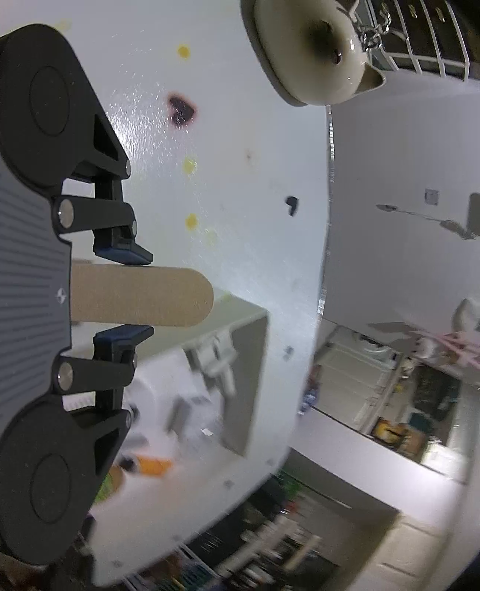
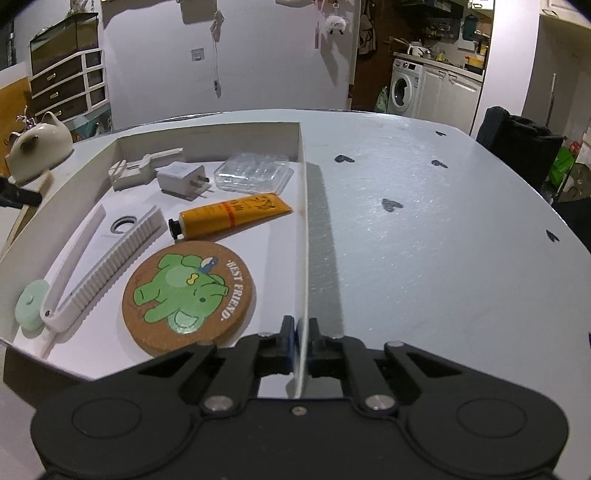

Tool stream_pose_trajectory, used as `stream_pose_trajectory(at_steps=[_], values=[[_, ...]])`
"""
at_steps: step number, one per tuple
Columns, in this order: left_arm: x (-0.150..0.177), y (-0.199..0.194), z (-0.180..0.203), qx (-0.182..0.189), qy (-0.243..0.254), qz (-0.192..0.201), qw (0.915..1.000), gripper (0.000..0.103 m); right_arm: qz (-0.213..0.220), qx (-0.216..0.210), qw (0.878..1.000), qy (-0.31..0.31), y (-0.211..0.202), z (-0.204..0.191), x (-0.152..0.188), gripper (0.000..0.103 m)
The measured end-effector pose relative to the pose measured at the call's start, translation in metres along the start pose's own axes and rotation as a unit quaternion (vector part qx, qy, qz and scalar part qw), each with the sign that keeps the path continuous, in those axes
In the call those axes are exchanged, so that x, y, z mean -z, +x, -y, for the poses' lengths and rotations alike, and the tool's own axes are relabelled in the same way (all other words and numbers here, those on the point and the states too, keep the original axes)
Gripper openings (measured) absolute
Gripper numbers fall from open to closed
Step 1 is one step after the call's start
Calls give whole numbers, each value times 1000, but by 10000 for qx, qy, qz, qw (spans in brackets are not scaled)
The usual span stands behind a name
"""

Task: Organize rigid objects
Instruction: 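Carry the wooden block into the box and open the left tool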

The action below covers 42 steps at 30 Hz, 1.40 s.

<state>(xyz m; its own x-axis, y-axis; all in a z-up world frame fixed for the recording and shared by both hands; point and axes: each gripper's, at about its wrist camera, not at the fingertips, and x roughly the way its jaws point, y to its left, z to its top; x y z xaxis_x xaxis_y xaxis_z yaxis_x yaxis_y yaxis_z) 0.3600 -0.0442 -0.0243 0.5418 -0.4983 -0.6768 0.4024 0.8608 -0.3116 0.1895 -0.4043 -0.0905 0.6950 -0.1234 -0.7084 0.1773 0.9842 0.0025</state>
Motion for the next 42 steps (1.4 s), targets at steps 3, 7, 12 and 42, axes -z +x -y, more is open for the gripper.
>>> stream_pose_trajectory(at_steps=[3,7,12,42], values=[[-6,-11,11,175,-84,80,9998,36,-3,15,10000,65,1,0,0,7],[-14,-19,33,359,124,69,9993,36,-29,31,10000,63,2,0,-1,8],[-17,-30,58,462,528,-6,9975,36,-14,39,10000,75,1,-1,0,8],[-4,28,93,-32,641,-338,9974,36,-43,101,9999,-16,2,-6,-1,9]])
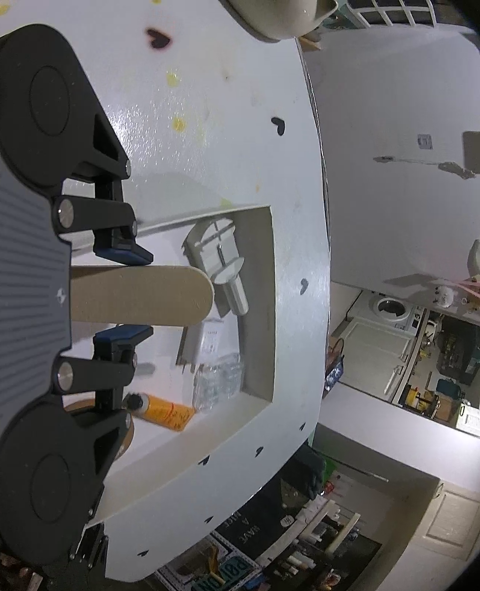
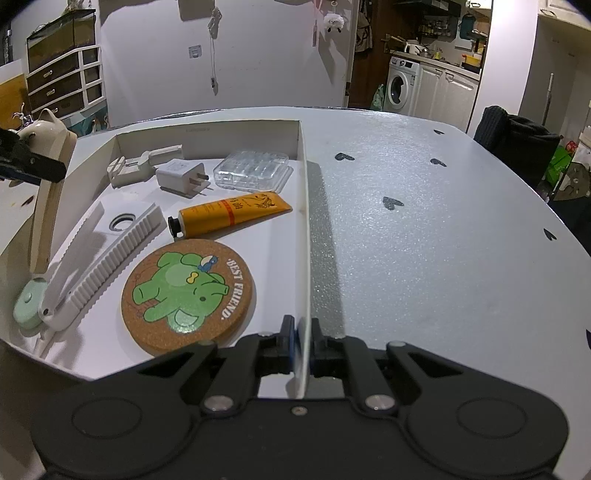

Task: Organize rigid objects
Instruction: 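Carry the wooden block into the box and open the left tool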

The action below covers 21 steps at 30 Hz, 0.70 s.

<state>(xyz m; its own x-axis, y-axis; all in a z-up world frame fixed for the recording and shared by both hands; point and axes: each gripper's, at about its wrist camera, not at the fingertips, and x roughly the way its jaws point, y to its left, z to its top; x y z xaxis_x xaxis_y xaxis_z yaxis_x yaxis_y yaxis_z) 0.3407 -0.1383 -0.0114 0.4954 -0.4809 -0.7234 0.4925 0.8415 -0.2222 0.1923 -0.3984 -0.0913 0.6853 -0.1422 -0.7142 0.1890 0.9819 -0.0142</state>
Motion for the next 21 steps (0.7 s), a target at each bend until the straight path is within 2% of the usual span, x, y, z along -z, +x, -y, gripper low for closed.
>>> stream_pose_trajectory(at_steps=[5,6,7,10,14,16,21], values=[[-1,1,-5,-204,7,18,9998,37,0,2,10000,-2,0,0,0,9],[-2,1,-5,-224,33,-7,9997,41,1,3,10000,-4,0,0,0,9],[-3,2,-6,-244,27,-32,9997,50,2,1,10000,-2,0,0,0,9],[-3,0,-7,-342,66,-29,9994,64,7,0,10000,-1,0,0,0,9],[0,0,-7,-366,111,-119,9992,72,8,11,10000,-7,0,0,0,9],[2,1,-6,-359,153,-174,9991,84,7,21,10000,-8,-1,0,0,10],[9,-3,-1,-301,228,-253,9990,96,7,31,10000,-14,-1,-1,0,10]])
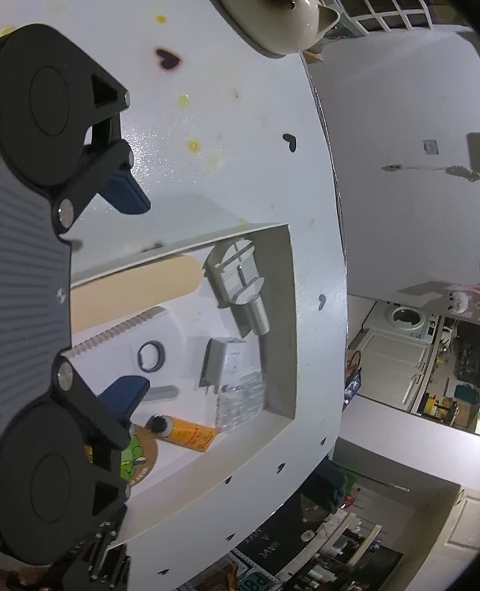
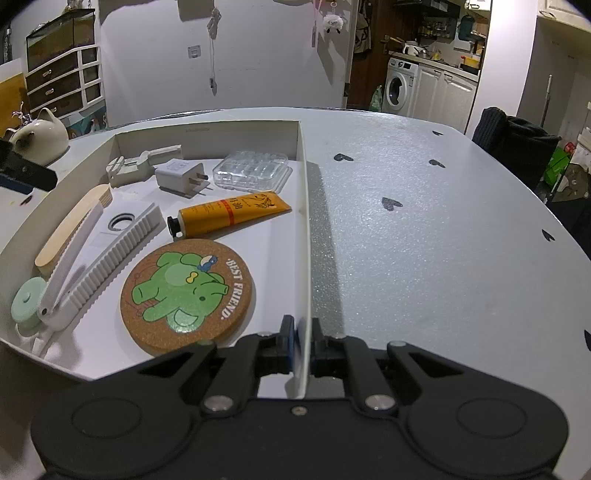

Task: Organize rigid objects
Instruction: 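Release the divider from the right tool while withdrawing the left tool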

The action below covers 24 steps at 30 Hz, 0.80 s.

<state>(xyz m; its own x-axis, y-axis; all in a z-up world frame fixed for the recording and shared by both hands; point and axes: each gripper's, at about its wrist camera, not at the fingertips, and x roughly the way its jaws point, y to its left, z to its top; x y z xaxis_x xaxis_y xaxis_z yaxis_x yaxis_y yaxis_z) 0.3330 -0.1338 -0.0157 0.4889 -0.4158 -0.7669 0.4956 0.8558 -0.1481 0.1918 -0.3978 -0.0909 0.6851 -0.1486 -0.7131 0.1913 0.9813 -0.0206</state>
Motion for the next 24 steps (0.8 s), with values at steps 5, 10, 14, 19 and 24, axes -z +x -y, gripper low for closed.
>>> stream_pose_trajectory(at_steps=[5,10,14,19,24], values=[[8,-7,7,-13,16,14,10000,100,-2,7,10000,-4,0,0,0,10],[16,-19,13,-58,39,153,9999,103,1,2,10000,16,0,0,0,10],[22,-32,15,-150,30,327,9993,103,-19,18,10000,25,0,0,-1,12],[32,-60,17,-369,-14,894,9953,103,366,134,9991,160,-13,1,-5,28],[50,-84,25,-560,-8,1381,9888,103,1138,131,9934,61,-48,-10,-12,55]])
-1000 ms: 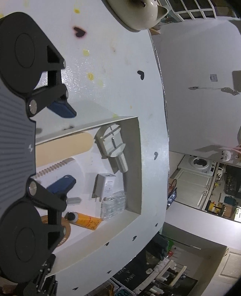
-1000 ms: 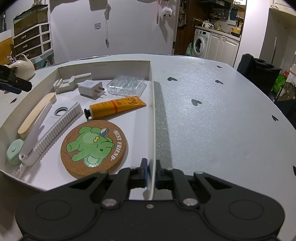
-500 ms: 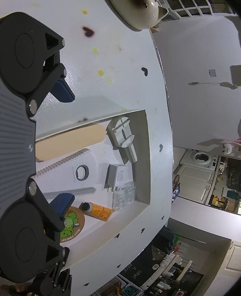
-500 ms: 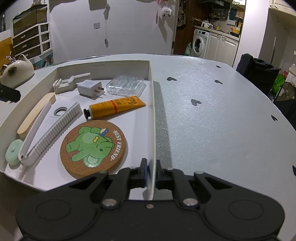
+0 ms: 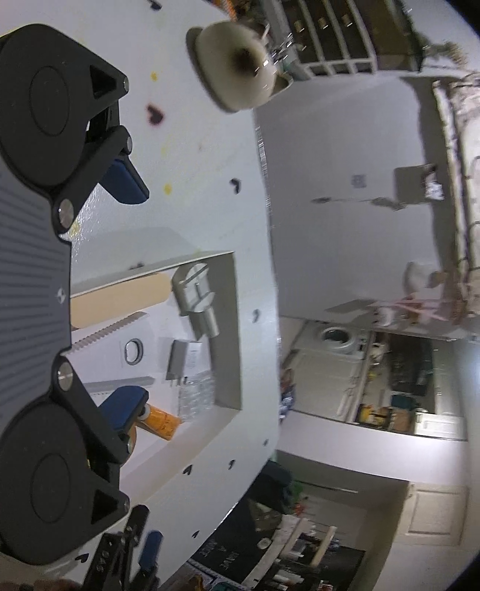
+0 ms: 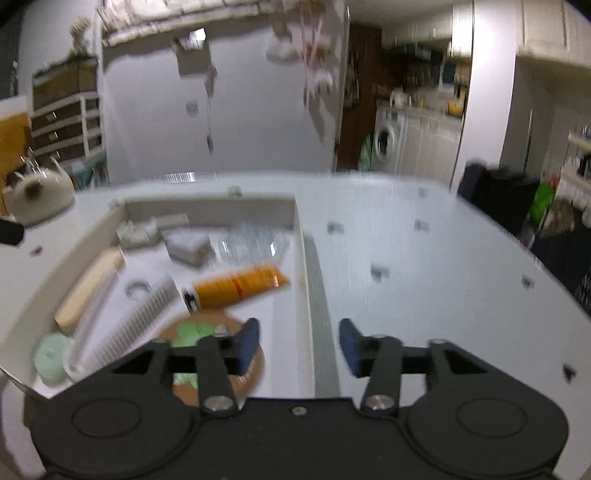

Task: Organize rigid objects
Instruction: 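Release the divider from the right tool while withdrawing the left tool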

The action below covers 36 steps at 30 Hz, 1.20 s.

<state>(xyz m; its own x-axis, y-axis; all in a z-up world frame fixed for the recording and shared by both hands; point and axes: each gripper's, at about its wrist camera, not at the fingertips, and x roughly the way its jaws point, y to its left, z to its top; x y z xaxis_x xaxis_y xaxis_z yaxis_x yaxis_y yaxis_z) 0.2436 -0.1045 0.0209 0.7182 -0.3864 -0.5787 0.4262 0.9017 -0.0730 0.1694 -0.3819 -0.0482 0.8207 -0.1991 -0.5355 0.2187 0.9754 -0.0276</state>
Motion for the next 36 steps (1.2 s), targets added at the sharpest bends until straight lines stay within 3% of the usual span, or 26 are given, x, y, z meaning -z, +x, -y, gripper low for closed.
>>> stream_pose_trajectory(at_steps=[7,12,16,25,31,36], values=[[30,-38,9,-164,-85,532,9984,103,801,-272,9963,-161,-52,-19,-2,76],[53,-59,18,-149,-54,846,9963,103,1105,-397,9930,-134,-80,-29,10,84],[71,-75,32,-371,148,1137,9927,103,1266,-436,9909,-152,-97,-33,20,96],[105,-104,50,-625,197,1384,9882,103,1516,-232,9877,-292,-128,-36,41,103],[125,-110,50,-807,83,1235,9890,103,1543,-253,9871,-338,-141,-37,53,103],[137,-114,48,-812,34,1110,9905,103,1463,-237,9889,-28,-144,-29,62,103]])
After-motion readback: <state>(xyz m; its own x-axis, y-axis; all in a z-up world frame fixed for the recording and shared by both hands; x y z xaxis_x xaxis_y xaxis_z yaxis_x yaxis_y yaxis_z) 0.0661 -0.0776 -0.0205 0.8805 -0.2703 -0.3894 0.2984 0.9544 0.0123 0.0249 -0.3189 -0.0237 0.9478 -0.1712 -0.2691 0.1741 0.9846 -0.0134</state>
